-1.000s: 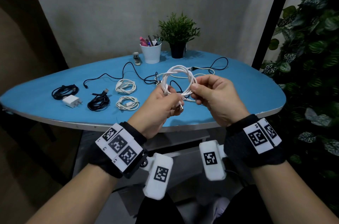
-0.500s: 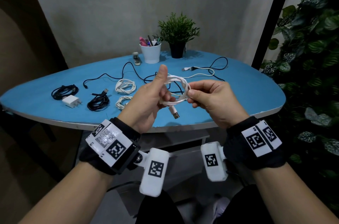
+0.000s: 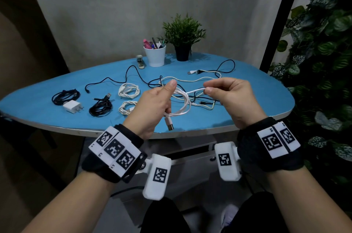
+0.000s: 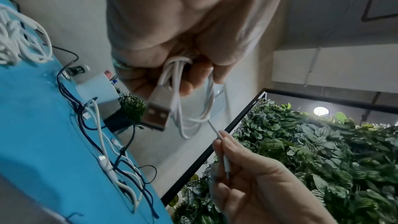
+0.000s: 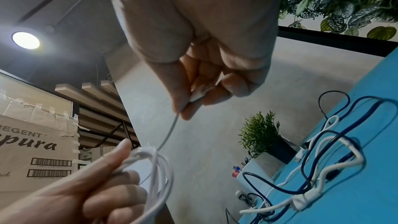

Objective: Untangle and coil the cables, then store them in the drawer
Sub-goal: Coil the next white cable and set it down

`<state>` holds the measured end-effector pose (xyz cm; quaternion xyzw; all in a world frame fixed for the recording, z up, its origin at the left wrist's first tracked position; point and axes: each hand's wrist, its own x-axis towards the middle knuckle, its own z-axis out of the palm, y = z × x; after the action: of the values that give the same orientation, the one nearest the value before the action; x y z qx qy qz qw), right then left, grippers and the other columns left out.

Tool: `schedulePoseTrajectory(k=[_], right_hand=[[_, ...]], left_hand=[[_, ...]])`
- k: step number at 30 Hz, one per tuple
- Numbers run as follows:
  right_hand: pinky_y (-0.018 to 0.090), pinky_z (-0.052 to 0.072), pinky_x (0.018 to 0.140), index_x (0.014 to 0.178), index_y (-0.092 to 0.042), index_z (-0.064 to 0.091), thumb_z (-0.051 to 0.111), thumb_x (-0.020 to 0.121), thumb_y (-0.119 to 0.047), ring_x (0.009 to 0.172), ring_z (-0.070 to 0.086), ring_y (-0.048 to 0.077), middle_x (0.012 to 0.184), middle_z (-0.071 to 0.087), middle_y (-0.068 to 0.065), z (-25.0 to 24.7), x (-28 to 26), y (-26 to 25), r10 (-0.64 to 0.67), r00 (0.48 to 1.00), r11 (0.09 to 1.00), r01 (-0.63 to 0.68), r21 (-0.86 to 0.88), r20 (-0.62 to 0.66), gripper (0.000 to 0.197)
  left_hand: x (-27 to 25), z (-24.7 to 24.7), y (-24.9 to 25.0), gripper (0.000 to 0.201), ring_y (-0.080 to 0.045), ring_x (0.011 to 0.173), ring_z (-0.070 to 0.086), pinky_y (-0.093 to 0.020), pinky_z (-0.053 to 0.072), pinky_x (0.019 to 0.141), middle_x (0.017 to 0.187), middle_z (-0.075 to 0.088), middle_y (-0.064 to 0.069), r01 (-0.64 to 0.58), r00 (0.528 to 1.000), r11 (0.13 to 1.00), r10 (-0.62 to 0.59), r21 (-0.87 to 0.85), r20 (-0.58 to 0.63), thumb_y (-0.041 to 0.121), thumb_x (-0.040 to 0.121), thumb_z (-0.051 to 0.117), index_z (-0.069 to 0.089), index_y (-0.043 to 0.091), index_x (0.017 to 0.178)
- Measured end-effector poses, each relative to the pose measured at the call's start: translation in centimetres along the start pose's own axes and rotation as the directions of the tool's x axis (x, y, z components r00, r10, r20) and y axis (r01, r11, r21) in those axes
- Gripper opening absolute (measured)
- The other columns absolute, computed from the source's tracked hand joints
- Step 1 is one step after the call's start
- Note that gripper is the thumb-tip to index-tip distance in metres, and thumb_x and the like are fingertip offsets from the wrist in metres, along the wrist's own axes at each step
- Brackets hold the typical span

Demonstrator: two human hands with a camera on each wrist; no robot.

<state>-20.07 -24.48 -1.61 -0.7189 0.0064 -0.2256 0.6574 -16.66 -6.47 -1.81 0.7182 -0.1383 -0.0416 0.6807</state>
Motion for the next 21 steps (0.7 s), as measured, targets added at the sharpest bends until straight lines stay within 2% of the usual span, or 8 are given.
schedulePoseTrajectory(k=[3,6,9,12,15,18,21], right_hand=[[0.008,0.037,0.048,0.089,-0.001,0.070,0.069,0.077,0.004,0.049,0.053,-0.002,0.055,0.066,-0.009,0.0,-0.5,0.3,0.069,0.991,0.997,-0.071,0.013,0.113,0.013],[0.015,0.032,0.048,0.087,-0.009,0.068,0.069,0.077,0.001,0.052,0.047,0.007,0.067,0.069,0.000,0.0,-1.1,0.3,0.148,0.956,0.987,-0.160,0.029,0.255,0.015],[0.018,0.038,0.049,0.088,-0.008,0.059,0.064,0.079,0.008,0.053,0.053,0.012,0.074,0.072,0.007,0.4,-1.1,0.0,0.168,0.939,0.967,-0.215,0.133,0.301,0.019],[0.024,0.052,0.054,0.087,-0.008,0.050,0.062,0.077,0.014,0.053,0.060,0.017,0.068,0.069,0.009,1.1,-1.1,0.0,0.169,0.951,0.933,-0.238,0.268,0.258,0.027],[0.031,0.057,0.061,0.086,-0.008,0.048,0.066,0.074,0.015,0.059,0.064,0.024,0.063,0.066,0.009,1.8,-1.1,0.0,0.126,0.978,0.932,-0.174,0.319,0.165,0.031],[0.031,0.056,0.062,0.081,-0.010,0.048,0.070,0.072,0.012,0.058,0.063,0.022,0.059,0.065,0.003,2.1,-1.1,-0.2,0.036,0.996,0.969,-0.053,0.242,0.077,0.033],[0.025,0.052,0.058,0.079,-0.013,0.050,0.077,0.068,0.006,0.056,0.059,0.015,0.057,0.063,0.000,2.3,-1.0,-0.3,-0.048,0.999,0.995,0.047,0.093,0.013,0.035]], left_hand=[[0.3,-0.4,-0.7,0.042,-0.012,0.052,0.035,-0.035,0.035,0.068,0.044,0.034,0.014,-0.038,0.999,0.995,0.041,0.089,-0.032,0.050,0.090,0.049,0.040,0.019,0.062],[0.5,-0.4,-1.1,0.038,-0.010,0.055,0.040,-0.033,0.037,0.069,0.058,0.037,0.007,-0.059,0.998,0.985,0.064,0.161,-0.026,0.048,0.094,0.042,0.044,0.020,0.068],[0.4,-0.1,-1.5,0.039,-0.016,0.064,0.043,-0.034,0.039,0.071,0.068,0.042,-0.001,-0.081,0.996,0.964,0.088,0.253,-0.017,0.045,0.097,0.035,0.045,0.019,0.070],[0.2,0.2,-1.4,0.037,-0.017,0.064,0.044,-0.040,0.043,0.075,0.069,0.043,0.000,-0.078,0.997,0.965,0.078,0.251,0.008,0.045,0.098,0.032,0.045,0.022,0.071],[-0.3,0.8,-1.0,0.031,-0.013,0.061,0.046,-0.038,0.049,0.077,0.069,0.044,-0.001,-0.036,0.998,0.995,0.032,0.089,0.049,0.040,0.099,0.032,0.049,0.025,0.077],[-0.6,1.3,-0.7,0.031,-0.007,0.056,0.045,-0.031,0.049,0.073,0.070,0.041,0.001,0.008,0.993,0.997,0.002,-0.080,0.122,0.037,0.099,0.032,0.049,0.022,0.077],[-0.7,1.3,-0.4,0.034,-0.012,0.061,0.038,-0.027,0.051,0.067,0.072,0.033,-0.003,0.024,0.985,0.985,0.007,-0.171,0.174,0.039,0.098,0.032,0.043,0.015,0.075]])
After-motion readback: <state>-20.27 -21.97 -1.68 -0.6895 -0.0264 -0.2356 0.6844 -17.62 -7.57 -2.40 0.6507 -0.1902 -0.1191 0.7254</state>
